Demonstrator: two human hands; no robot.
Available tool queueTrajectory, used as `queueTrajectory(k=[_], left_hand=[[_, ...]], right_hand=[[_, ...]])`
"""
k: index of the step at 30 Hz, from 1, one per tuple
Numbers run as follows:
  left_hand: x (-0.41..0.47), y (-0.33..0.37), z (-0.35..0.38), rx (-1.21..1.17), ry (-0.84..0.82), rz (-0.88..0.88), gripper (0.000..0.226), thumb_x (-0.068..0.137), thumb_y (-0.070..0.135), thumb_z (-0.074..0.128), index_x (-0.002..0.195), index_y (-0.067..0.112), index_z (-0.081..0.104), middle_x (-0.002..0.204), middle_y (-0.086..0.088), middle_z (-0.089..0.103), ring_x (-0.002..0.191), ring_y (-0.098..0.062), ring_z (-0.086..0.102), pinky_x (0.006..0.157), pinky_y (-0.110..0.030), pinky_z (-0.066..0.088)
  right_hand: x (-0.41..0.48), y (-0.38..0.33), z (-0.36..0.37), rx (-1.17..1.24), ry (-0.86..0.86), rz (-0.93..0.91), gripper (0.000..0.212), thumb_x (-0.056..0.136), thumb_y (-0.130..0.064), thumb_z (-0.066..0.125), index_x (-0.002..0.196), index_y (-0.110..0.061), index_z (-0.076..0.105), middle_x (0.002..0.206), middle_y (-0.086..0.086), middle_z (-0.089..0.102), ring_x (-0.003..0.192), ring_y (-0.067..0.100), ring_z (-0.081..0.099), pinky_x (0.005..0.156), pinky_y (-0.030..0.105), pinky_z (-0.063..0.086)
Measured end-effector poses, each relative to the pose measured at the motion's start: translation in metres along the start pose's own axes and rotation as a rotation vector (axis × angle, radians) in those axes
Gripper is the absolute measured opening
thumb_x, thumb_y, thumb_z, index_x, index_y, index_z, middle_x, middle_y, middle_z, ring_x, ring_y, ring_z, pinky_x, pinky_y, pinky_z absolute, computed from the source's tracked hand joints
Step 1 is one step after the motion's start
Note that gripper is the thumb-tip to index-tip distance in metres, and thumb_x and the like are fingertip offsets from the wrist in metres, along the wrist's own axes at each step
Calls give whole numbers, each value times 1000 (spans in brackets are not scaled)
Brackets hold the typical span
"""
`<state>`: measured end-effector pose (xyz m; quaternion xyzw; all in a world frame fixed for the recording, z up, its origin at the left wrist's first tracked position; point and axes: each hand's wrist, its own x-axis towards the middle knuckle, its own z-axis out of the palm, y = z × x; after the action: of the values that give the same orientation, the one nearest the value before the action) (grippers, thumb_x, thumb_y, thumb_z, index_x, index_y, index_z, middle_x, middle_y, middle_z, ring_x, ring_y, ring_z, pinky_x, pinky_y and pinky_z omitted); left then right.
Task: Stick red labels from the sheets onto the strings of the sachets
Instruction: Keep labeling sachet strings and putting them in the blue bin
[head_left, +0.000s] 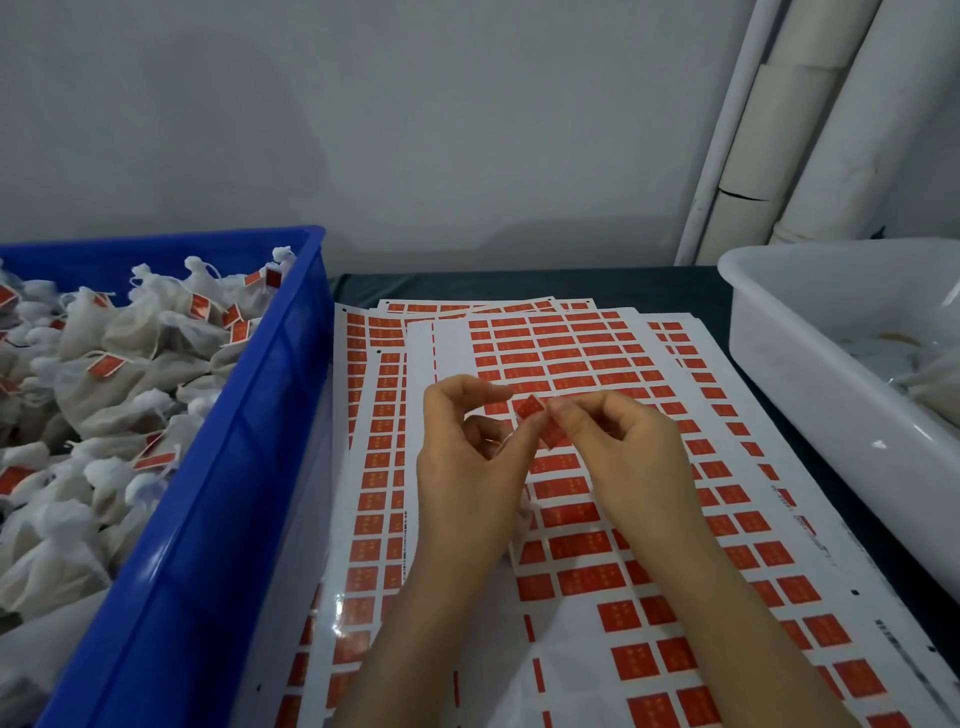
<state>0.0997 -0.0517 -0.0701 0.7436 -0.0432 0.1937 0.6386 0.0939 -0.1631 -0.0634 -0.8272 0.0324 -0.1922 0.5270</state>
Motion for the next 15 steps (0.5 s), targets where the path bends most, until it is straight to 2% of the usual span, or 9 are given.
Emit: queueTrajectory(k=[4, 7, 9, 12, 15], left_hand=[[-1, -3, -1, 31, 13, 28, 25, 75, 26, 74, 76, 28, 49, 81, 34, 60, 73, 5, 62, 56, -3, 46], [-4, -3, 0, 53, 4, 68, 23, 76, 21, 73, 70, 31, 53, 76, 23, 61, 75, 5, 60, 58, -1, 44], [-4, -3, 0, 80, 5, 82, 23, 75, 22, 73, 72, 38, 56, 67, 22, 61, 77, 7, 60, 60, 1, 43], [-5, 0, -2, 93, 8, 88, 19, 72, 33, 66, 79, 48, 58, 78, 31, 61, 83, 12, 60, 66, 2, 43], [-7, 2, -2, 60, 5, 82, 19, 69, 37, 60, 84, 48, 60, 78, 36, 61, 84, 16, 60, 69, 4, 42]], right_hand=[[-2, -1, 1, 8, -4, 25, 11, 82, -45, 54, 72, -43, 51, 72, -32, 53, 64, -16, 54, 50, -7, 34], [-2, -1, 0, 15, -8, 22, 12, 84, -44, 53, 72, -41, 53, 73, -29, 56, 66, -14, 55, 52, -8, 33], [-2, -1, -1, 38, -15, 32, 14, 84, -43, 54, 72, -39, 56, 72, -27, 58, 71, -18, 55, 52, -8, 32], [-1, -2, -2, 83, -37, 56, 14, 83, -42, 57, 71, -37, 59, 69, -28, 60, 74, -25, 51, 52, -8, 32], [-1, -3, -3, 112, -48, 61, 14, 82, -43, 59, 70, -36, 61, 63, -30, 60, 74, -23, 53, 52, -7, 33]])
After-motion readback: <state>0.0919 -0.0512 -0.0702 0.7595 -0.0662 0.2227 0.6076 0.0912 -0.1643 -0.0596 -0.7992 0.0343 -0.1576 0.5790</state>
